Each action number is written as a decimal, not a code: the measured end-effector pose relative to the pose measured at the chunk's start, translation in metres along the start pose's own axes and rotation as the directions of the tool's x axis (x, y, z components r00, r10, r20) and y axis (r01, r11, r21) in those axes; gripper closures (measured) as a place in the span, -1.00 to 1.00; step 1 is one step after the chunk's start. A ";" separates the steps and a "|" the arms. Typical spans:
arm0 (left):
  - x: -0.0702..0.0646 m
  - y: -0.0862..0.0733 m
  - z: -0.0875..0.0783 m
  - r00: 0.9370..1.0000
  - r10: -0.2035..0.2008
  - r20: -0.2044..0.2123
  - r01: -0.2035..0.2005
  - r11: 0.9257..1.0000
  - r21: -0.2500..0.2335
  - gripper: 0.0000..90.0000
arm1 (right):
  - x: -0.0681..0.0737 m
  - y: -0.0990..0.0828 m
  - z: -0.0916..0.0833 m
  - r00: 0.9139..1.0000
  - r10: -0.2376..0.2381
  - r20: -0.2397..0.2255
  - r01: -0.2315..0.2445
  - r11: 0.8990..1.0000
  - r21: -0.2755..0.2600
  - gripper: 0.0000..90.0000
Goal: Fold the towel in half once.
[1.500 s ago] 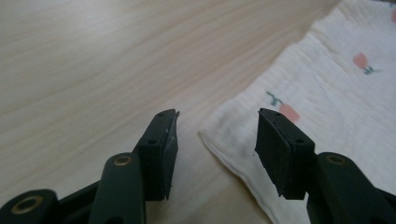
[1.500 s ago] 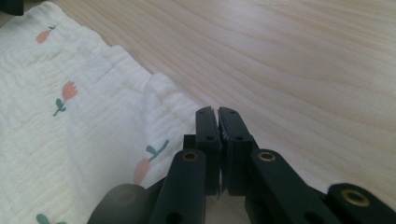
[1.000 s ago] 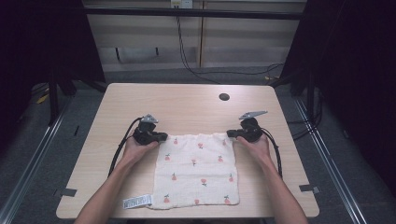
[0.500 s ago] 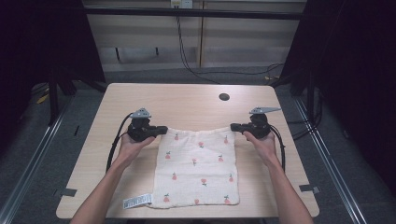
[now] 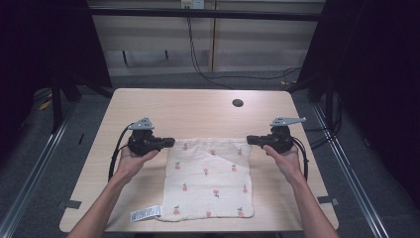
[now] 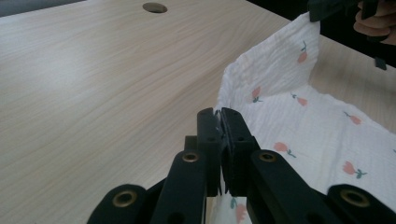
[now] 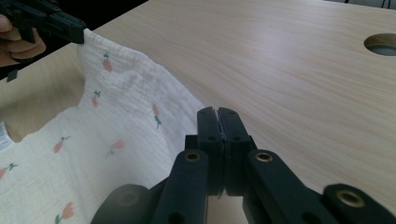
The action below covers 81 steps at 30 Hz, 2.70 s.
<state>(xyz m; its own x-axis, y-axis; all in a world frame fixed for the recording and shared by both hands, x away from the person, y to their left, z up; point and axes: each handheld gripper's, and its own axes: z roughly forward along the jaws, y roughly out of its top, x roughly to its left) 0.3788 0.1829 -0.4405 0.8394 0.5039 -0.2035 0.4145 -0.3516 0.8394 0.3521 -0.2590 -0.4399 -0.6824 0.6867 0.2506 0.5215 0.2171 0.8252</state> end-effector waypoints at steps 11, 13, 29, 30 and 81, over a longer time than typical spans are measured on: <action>-0.021 -0.011 -0.020 0.999 0.032 0.028 -0.032 0.999 0.003 0.95 | 0.023 -0.005 -0.016 0.998 -0.045 -0.041 0.045 0.999 0.003 0.97; -0.024 -0.013 -0.023 0.999 0.033 0.030 -0.033 0.999 -0.002 0.95 | 0.028 -0.005 -0.020 0.997 -0.055 -0.050 0.055 0.998 -0.002 0.97; -0.044 -0.024 -0.042 0.997 0.041 0.066 -0.042 0.999 0.009 0.94 | 0.055 -0.018 -0.050 0.992 -0.092 -0.083 0.090 0.996 -0.026 0.97; -0.047 -0.026 -0.043 0.997 0.040 0.074 -0.041 0.999 0.009 0.94 | 0.056 -0.019 -0.051 0.992 -0.090 -0.084 0.088 0.996 -0.027 0.97; -0.087 -0.093 -0.045 0.969 0.054 0.240 -0.108 0.969 0.222 0.76 | 0.106 -0.113 -0.049 0.979 -0.077 -0.186 0.128 0.952 0.277 0.69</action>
<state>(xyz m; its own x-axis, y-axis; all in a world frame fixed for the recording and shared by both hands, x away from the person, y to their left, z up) 0.2515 0.2077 -0.4777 0.9202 0.2802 -0.2732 0.3886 -0.5702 0.7238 0.1954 -0.2451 -0.4819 -0.8041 0.5265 0.2761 0.5513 0.4866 0.6778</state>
